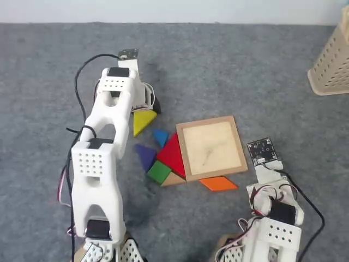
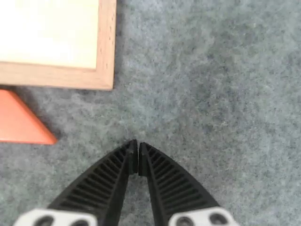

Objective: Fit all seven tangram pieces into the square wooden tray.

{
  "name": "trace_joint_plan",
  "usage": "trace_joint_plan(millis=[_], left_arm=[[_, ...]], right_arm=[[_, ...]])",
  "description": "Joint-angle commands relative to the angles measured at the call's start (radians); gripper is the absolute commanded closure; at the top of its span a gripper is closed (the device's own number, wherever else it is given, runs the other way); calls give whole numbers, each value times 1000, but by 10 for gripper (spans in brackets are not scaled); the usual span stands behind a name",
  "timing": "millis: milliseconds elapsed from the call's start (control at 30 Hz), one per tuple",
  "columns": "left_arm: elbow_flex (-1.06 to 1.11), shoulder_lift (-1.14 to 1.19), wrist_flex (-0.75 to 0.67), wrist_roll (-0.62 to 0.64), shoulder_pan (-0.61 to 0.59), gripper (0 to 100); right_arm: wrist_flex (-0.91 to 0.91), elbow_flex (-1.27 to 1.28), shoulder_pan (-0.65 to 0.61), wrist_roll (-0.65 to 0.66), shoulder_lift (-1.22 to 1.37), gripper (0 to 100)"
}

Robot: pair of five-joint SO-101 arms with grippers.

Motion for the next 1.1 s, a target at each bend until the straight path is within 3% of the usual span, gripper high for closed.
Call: trace_joint_plan(millis=[0, 533, 1067], left_arm=[[-45, -2, 18, 18, 9, 701], [-27, 6, 100, -40, 77, 704], [-45, -5, 138, -86, 78, 802]], right_arm=[[13, -9, 8, 20, -15, 989], [13, -9, 10, 20, -15, 989], [13, -9, 8, 20, -15, 989]])
